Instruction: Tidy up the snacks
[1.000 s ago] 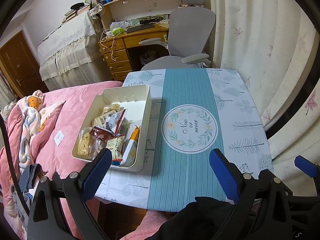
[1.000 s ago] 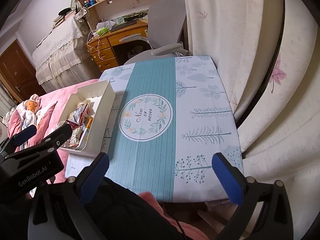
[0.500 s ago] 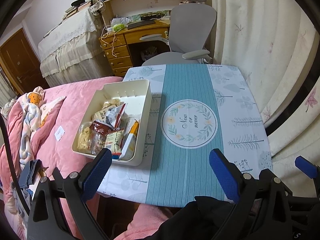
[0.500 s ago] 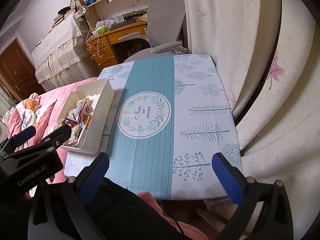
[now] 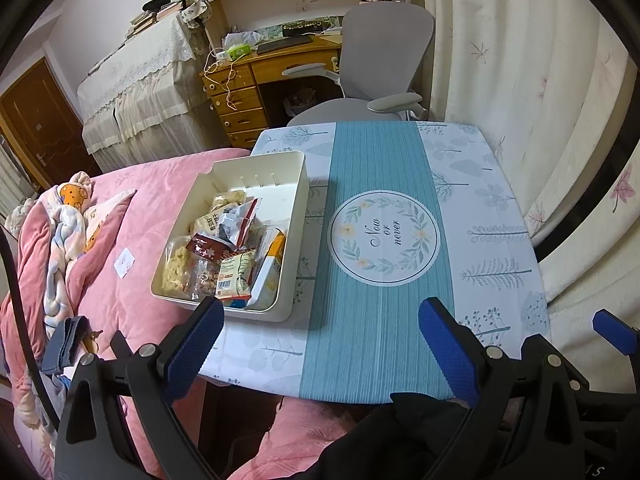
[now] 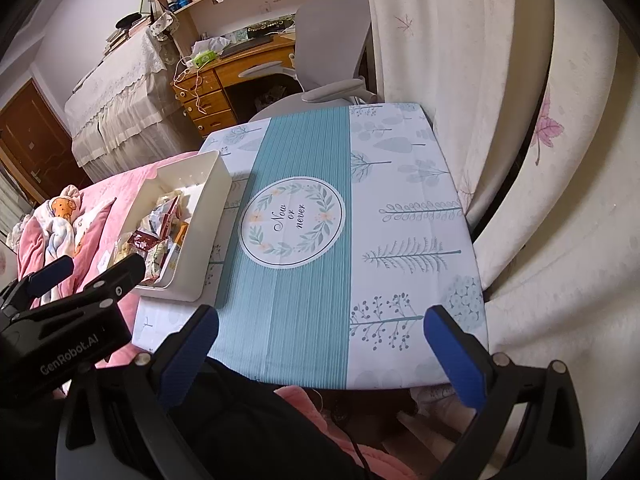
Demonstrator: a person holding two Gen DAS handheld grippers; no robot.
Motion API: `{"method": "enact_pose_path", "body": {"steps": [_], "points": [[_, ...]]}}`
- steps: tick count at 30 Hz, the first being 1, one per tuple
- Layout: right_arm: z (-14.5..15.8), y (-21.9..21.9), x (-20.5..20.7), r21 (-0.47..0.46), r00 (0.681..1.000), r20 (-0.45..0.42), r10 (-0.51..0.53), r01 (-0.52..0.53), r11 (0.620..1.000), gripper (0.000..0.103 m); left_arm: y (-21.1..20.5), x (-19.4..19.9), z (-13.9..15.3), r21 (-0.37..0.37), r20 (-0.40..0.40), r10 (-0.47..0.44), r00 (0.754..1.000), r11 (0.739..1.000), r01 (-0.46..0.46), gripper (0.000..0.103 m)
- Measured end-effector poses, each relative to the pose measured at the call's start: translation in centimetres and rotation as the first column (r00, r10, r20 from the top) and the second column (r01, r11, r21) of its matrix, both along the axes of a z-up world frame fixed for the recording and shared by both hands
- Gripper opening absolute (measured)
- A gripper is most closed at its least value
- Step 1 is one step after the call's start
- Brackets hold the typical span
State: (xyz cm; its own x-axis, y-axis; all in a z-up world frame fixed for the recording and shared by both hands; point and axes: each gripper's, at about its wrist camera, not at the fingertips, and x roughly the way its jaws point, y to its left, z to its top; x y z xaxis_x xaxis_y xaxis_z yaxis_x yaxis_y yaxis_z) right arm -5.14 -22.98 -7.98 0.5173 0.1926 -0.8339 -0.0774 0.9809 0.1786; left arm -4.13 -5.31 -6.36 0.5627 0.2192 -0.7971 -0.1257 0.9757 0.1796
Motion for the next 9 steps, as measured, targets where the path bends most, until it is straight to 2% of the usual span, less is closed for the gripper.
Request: {"method": "enact_pose_path", "body": {"steps": [9], "points": [[0.24, 0.46, -0.06, -0.014, 1.000, -0.001, -0.008, 0.008, 1.000, 0.103, 0.80, 0.55, 0.06, -0.010, 0.002, -0.015, 1.000, 1.000, 0.015, 0.097]]}}
